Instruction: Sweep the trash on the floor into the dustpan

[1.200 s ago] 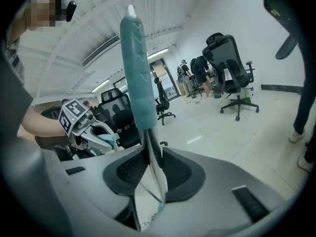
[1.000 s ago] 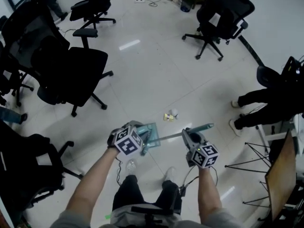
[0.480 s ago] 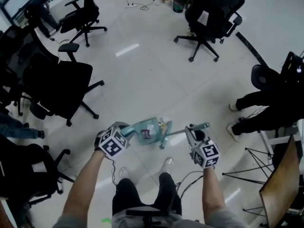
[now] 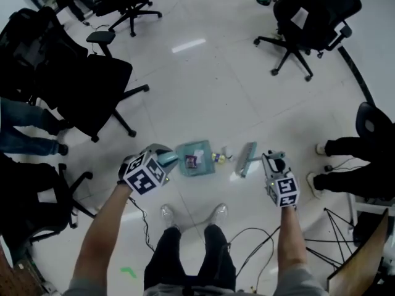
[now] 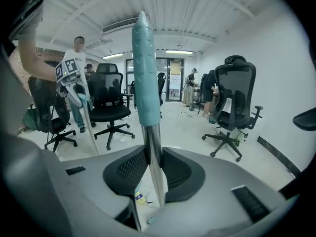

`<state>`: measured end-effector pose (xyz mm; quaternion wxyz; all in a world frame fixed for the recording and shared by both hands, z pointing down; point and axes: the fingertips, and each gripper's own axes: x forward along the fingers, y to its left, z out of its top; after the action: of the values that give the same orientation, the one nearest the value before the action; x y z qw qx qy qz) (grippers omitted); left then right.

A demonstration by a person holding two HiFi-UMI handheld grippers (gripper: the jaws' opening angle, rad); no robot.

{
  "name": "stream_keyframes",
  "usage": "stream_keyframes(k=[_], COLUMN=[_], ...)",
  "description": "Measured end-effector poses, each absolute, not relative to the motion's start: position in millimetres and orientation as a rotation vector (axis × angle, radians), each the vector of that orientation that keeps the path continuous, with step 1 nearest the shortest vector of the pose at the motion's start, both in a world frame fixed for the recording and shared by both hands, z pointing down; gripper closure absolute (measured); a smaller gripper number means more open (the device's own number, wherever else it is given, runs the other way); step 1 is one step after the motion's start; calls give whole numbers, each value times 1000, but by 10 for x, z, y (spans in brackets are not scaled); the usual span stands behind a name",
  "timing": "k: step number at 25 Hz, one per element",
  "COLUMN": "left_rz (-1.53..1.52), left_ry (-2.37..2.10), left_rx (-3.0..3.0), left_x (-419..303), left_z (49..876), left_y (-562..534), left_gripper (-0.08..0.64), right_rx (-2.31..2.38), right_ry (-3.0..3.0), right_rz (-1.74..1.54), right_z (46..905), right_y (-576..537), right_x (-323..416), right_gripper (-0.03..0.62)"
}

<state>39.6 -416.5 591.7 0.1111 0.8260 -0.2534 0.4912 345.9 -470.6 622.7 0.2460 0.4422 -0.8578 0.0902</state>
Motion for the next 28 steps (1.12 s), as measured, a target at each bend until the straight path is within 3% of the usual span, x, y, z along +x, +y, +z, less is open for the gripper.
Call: stream_keyframes(k=[9,28], left_rz=[1438,1430], left_ry=[-734,-746], left_rx=[2408,2368], left_x=[278,53], left_z=[5841,5983], left_y=[-4222,-3886], left_gripper=[453,453], right_rx=[1010,938], right_ry=[-2385,-2446], right_rz=[318,459], right_z=[6658,6601], right_y=[-4518,-4267], right_x=[2828,2169], right_gripper=[494,483])
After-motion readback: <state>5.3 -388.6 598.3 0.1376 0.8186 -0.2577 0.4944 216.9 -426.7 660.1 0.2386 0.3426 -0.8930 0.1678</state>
